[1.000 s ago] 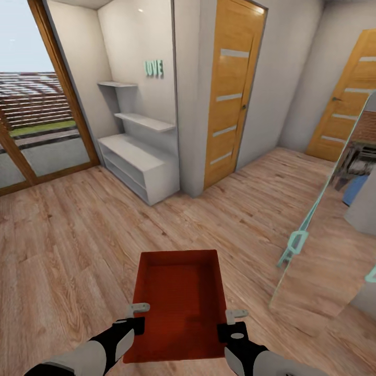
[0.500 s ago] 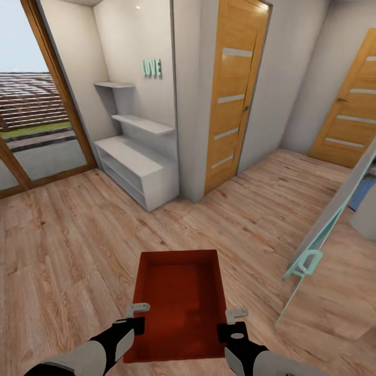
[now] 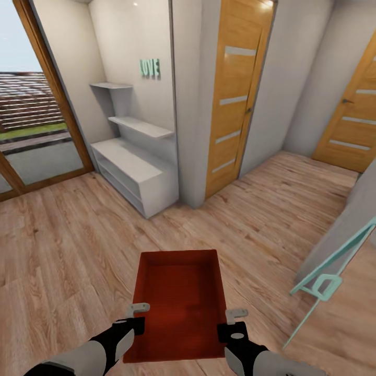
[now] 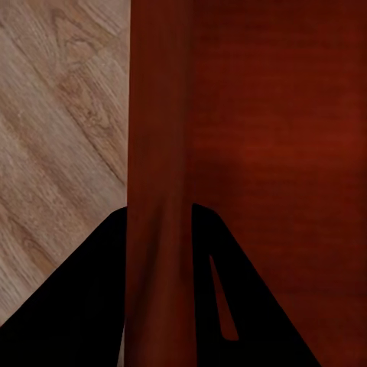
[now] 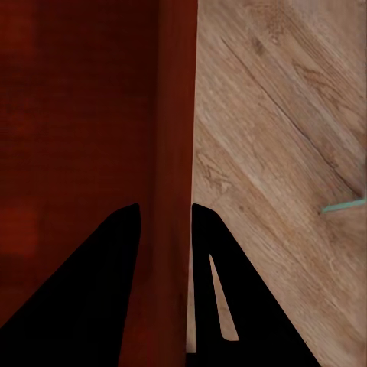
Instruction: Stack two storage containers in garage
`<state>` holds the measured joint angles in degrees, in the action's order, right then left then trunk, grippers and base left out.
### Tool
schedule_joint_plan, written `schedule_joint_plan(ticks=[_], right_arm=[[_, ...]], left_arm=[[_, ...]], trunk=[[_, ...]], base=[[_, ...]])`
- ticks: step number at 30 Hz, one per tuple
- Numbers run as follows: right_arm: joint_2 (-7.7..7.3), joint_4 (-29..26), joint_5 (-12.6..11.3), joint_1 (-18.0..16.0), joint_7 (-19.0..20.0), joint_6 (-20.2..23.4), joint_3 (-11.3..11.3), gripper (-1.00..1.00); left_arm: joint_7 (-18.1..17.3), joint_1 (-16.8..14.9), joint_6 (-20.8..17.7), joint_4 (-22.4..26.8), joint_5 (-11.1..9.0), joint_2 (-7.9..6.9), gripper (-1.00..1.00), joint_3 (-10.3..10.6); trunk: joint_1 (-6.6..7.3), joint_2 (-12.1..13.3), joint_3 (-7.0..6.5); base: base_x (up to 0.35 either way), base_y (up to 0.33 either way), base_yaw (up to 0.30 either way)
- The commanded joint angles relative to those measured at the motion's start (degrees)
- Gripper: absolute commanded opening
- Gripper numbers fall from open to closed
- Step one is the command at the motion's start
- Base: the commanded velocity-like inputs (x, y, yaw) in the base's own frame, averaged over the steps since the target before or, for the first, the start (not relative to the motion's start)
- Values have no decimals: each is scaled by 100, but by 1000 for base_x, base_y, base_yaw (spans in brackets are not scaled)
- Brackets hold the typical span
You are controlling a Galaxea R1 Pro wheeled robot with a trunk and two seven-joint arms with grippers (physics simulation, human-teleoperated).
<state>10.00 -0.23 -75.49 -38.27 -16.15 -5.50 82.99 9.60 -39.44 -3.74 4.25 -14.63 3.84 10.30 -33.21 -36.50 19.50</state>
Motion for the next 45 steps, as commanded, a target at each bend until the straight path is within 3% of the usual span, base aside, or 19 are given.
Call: schedule_joint_plan(ticks=[1,25,45], right_arm=[[-9,-3,44,-5,-81,-127,-72,-100],[-7,-3,44,-4,-75,-127,-72,-100],[-7,-3,44,-3,-75,-127,-72,-100]], left_arm=[[78,-2,-48,6,-207,-61,-100,-407],[78,-2,-48,6,-207,-65,-100,-406],[78,-2,-48,6,-208,-66,-100,-407]], trunk=[[-5,-6,8],[-5,-6,8],[-5,-6,8]], base=[[323,0,0],[323,0,-8],[323,0,-247]])
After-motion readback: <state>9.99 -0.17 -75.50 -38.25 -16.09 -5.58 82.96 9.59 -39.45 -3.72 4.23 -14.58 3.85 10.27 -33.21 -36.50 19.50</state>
